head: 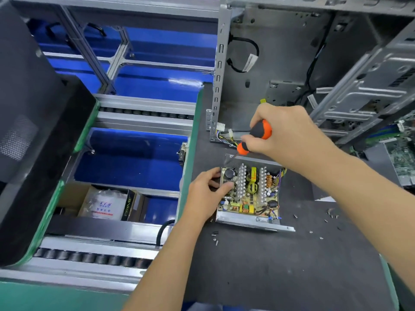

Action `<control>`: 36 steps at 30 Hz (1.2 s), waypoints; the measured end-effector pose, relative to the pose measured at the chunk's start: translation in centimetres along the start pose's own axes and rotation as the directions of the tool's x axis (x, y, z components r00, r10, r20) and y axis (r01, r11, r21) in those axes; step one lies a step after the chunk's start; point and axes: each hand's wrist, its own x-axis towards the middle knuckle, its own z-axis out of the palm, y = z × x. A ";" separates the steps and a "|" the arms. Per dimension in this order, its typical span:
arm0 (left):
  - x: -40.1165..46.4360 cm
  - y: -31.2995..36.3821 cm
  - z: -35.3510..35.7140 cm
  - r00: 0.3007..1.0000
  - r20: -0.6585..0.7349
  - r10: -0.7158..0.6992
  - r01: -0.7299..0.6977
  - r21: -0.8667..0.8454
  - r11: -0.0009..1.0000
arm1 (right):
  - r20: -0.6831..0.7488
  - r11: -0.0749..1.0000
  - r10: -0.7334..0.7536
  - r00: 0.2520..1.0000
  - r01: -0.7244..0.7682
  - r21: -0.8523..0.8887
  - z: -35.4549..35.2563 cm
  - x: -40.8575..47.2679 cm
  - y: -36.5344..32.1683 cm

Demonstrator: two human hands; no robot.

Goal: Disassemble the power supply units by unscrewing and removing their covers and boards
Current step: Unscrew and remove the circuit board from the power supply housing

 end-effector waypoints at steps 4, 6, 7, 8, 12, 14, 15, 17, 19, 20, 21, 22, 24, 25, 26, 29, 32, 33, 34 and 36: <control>0.6 -0.2 0.4 1.000 0.017 0.016 -0.018 0.069 0.997 | 0.042 1.000 -0.014 0.999 0.015 -0.017 0.8 -0.1 -0.1; 0.8 -0.4 0.6 1.000 0.019 0.009 -0.010 0.068 0.998 | 0.041 1.000 -0.004 0.999 0.005 -0.011 1.2 -0.3 0.0; 0.9 -0.4 0.7 1.000 0.021 0.008 -0.010 0.074 0.997 | 0.036 1.000 -0.004 0.999 0.004 -0.013 1.3 -0.4 0.0; 0.9 -0.5 0.8 1.000 0.021 0.012 -0.014 0.084 0.996 | 0.033 1.000 -0.007 0.999 0.007 -0.018 1.4 -0.4 0.0; 0.7 -0.6 1.2 1.000 -0.013 0.021 -0.019 0.086 0.996 | 0.054 0.999 -0.027 0.998 0.029 -0.044 1.4 -0.3 -0.3; 0.5 -0.5 1.3 0.999 -0.035 0.031 -0.029 0.059 0.998 | 0.081 0.998 -0.019 0.997 0.024 -0.061 1.3 0.1 -0.6; 0.4 -0.4 1.3 0.998 -0.043 0.039 -0.037 0.040 0.999 | 0.102 0.997 -0.007 0.995 0.014 -0.069 1.3 0.3 -0.7; 0.2 -0.3 1.4 0.997 -0.054 0.058 -0.058 0.006 0.998 | 0.168 0.998 0.028 0.985 -0.017 -0.067 1.1 0.8 -0.9; 0.3 -0.3 1.4 0.997 -0.051 0.065 -0.065 -0.009 0.998 | 0.241 0.996 0.062 0.969 -0.046 -0.073 0.8 1.4 -1.0; 0.3 -0.3 1.3 0.997 -0.045 0.066 -0.067 -0.015 0.998 | 0.264 0.993 0.083 0.961 -0.058 -0.101 0.7 1.7 -1.1; 0.4 -0.3 1.3 0.997 -0.039 0.066 -0.067 -0.018 0.998 | 0.278 0.986 0.110 0.954 -0.070 -0.150 0.6 1.9 -1.4; 0.4 -0.2 1.2 0.997 -0.036 0.065 -0.066 -0.015 0.998 | 0.285 0.973 0.140 0.948 -0.079 -0.216 0.6 2.1 -1.8; 0.5 -0.2 1.1 0.997 -0.036 0.063 -0.064 -0.013 0.998 | 0.258 0.935 0.150 0.954 -0.052 -0.350 0.6 2.4 -2.9; 0.5 -0.1 1.1 0.998 -0.035 0.057 -0.058 -0.016 0.998 | 0.226 0.917 0.122 0.966 -0.022 -0.399 0.6 2.4 -3.6; 0.4 0.0 1.1 0.998 -0.037 0.049 -0.049 -0.020 0.999 | 0.197 0.900 0.086 0.977 0.009 -0.435 0.7 2.3 -4.2; 0.2 0.0 1.3 0.998 -0.044 0.044 -0.046 -0.031 0.998 | 0.194 0.880 0.050 0.980 0.049 -0.472 1.1 2.6 -5.5; 0.1 -0.1 1.2 0.998 -0.035 0.049 -0.051 -0.057 0.997 | 0.251 0.899 0.096 0.963 0.024 -0.437 1.2 3.2 -5.6; 0.0 -0.1 1.1 0.999 -0.025 0.043 -0.045 -0.071 0.997 | 0.275 0.913 0.109 0.955 0.013 -0.407 1.1 3.4 -5.4; 0.0 -0.2 1.1 0.999 -0.011 0.041 -0.042 -0.080 0.996 | 0.303 0.928 0.111 0.947 0.010 -0.372 1.1 3.5 -5.2; 0.0 -0.2 1.0 0.999 0.007 0.049 -0.049 -0.086 0.995 | 0.364 0.954 0.085 0.927 0.030 -0.299 0.8 3.6 -4.7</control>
